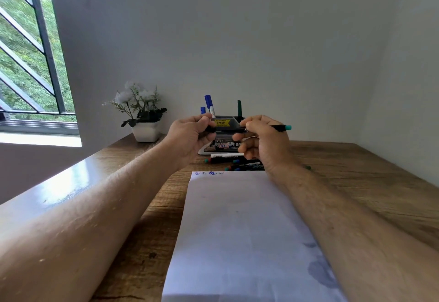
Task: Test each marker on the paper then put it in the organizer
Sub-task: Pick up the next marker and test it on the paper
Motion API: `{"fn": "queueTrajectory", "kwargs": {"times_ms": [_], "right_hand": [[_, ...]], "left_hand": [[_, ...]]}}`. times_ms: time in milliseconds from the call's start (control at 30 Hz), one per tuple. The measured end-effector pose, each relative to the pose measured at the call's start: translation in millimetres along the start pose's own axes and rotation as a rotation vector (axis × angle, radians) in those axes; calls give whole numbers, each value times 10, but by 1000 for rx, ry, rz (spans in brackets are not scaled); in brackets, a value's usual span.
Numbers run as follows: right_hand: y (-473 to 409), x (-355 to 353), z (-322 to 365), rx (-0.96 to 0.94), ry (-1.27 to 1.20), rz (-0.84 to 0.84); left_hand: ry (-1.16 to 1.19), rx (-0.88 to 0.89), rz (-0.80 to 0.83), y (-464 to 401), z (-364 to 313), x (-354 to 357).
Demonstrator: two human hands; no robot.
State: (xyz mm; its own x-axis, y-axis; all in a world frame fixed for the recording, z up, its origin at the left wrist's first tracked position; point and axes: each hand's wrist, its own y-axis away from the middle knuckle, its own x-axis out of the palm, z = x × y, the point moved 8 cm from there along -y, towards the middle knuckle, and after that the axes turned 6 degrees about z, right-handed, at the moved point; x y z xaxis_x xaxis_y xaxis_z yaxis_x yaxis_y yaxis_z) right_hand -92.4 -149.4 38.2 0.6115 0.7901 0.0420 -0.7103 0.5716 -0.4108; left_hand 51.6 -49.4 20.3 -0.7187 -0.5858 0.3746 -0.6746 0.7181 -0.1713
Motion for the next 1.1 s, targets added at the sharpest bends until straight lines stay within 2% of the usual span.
{"fn": "queueTrajectory", "kwargs": {"times_ms": [467, 700, 900, 1100], "right_hand": [[-12, 33, -6, -3, -21, 24], [-23, 60, -42, 0, 24, 37], [-16, 140, -31, -16, 133, 124], [42, 263, -39, 47, 35, 269]], "left_hand": [[30, -7, -14, -2, -2, -9], [11, -34, 28, -11, 51, 32], [61, -5, -85, -53, 14, -119], [43, 18, -181, -72, 1, -227]]}}
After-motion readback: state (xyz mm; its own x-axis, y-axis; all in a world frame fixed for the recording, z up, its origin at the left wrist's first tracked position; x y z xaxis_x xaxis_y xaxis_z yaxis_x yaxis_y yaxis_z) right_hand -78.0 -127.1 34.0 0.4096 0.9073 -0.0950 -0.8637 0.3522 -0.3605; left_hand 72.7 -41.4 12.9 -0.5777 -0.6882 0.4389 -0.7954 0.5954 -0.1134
